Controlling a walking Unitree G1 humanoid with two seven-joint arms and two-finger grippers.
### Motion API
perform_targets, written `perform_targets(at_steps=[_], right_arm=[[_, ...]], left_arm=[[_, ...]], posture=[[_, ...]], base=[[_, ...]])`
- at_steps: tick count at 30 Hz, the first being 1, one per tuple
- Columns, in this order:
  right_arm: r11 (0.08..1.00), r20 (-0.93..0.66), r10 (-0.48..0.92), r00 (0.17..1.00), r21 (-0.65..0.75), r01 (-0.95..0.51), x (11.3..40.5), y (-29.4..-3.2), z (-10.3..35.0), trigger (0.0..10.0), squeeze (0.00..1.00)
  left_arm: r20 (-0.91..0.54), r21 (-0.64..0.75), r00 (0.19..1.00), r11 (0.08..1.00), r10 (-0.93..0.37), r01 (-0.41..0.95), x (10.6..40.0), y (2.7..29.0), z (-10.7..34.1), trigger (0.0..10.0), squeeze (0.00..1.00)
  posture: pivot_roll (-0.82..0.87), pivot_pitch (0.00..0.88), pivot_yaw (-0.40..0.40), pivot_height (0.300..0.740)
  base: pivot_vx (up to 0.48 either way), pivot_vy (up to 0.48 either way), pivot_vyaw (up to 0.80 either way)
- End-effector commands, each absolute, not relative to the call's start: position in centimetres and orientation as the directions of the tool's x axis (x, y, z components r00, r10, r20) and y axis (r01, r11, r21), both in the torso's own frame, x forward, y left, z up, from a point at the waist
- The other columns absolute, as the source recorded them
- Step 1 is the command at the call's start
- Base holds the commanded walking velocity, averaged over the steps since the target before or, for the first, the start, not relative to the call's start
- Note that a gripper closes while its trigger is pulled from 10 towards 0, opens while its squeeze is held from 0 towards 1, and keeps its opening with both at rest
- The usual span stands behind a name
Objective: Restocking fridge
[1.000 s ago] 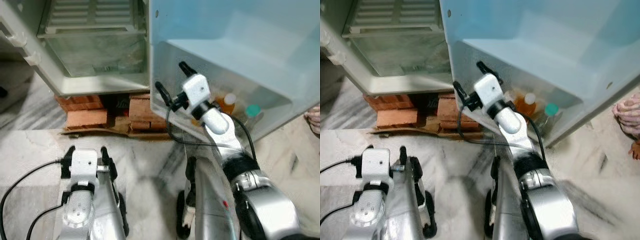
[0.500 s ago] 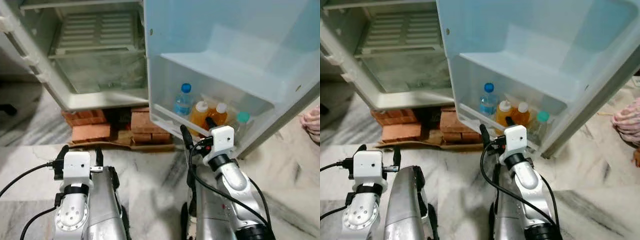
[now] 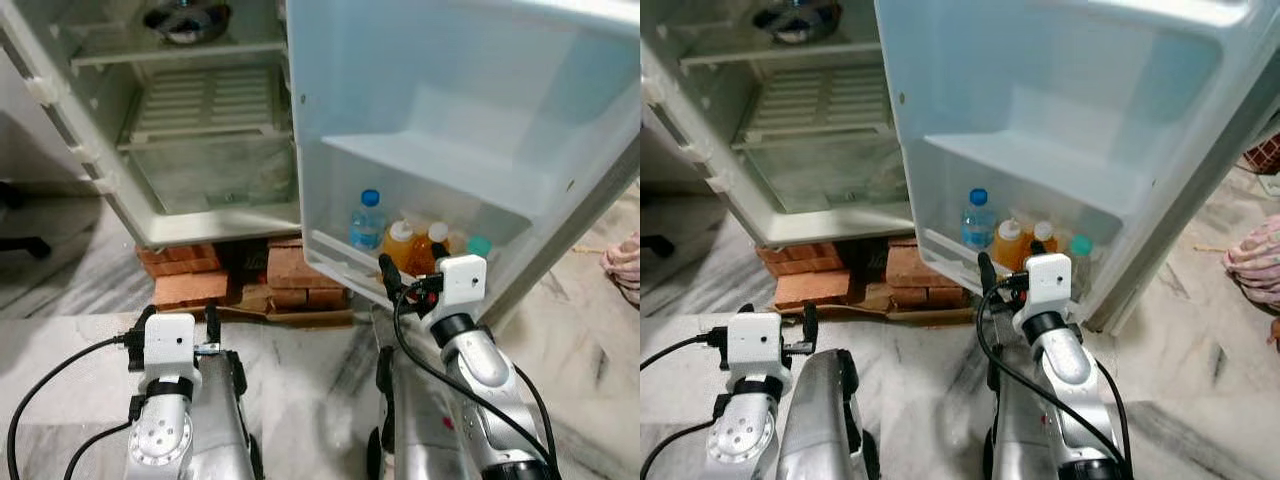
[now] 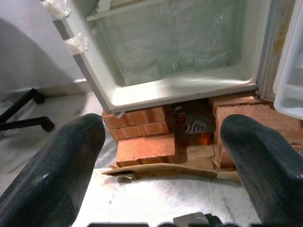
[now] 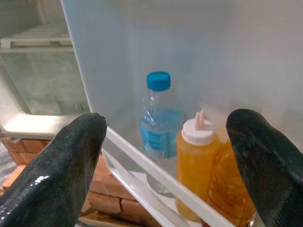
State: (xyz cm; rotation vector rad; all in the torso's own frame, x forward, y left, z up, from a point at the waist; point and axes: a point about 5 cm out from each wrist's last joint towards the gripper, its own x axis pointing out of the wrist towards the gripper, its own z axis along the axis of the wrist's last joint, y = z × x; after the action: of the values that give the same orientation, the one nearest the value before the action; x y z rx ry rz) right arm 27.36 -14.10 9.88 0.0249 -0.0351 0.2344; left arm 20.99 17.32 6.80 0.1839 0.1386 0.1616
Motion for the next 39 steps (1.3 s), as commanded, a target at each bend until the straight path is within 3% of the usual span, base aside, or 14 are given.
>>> perform_targets(at_steps=[1,6,11,16,20,25,39], right_arm=[[0.969,0.039,0.245,0.969,0.019,-0.246,27.5,-13.7,10.1,10.0,0.00],[0.930,0.053,0.365,0.930,0.028,-0.366,27.6,-12.4,11.0,10.0,0.00],[0.795,0.033,0.599,0.800,0.088,-0.600,26.2,-11.0,11.6,10.0,0.00],[0.737,0.062,0.664,0.745,0.109,-0.667,25.8,-10.8,12.7,10.0,0.00],[0.783,0.097,0.614,0.783,0.050,-0.620,26.5,-11.3,13.5,10.0,0.00],[0.887,0.050,0.458,0.888,0.033,-0.460,26.8,-13.2,12.7,10.0,0.00],[0.889,0.009,0.458,0.889,-0.024,-0.458,26.1,-12.8,11.2,10.0,0.00]], left_arm=[[-0.107,0.195,0.978,0.969,0.177,-0.154,21.1,17.5,7.0,10.0,0.00],[-0.096,0.200,0.979,0.967,0.178,-0.156,21.6,17.9,7.3,10.0,0.00],[-0.085,0.202,0.983,0.969,0.163,-0.144,22.2,17.7,7.4,10.0,0.00],[-0.086,0.200,0.984,0.970,0.158,-0.138,22.3,17.4,7.4,10.0,0.00],[-0.099,0.198,0.985,0.973,0.143,-0.121,22.1,17.2,7.0,10.0,0.00],[-0.092,0.196,0.987,0.974,0.135,-0.115,22.0,17.0,7.3,10.0,0.00],[-0.114,0.214,0.984,0.971,0.134,-0.108,22.2,16.8,7.1,10.0,0.00]], posture=[[0.02,0.070,0.025,0.598],[0.01,0.075,0.032,0.628],[0.00,0.085,0.034,0.663],[-0.01,0.085,0.035,0.683],[-0.01,0.088,0.034,0.703],[0.01,0.108,0.015,0.708],[0.00,0.119,0.040,0.708]], base=[[0.000,0.000,0.00],[0.000,0.000,0.00],[0.000,0.000,0.00],[0.000,0.000,0.00],[0.000,0.000,0.00],[0.000,0.000,0.00],[0.000,0.000,0.00]])
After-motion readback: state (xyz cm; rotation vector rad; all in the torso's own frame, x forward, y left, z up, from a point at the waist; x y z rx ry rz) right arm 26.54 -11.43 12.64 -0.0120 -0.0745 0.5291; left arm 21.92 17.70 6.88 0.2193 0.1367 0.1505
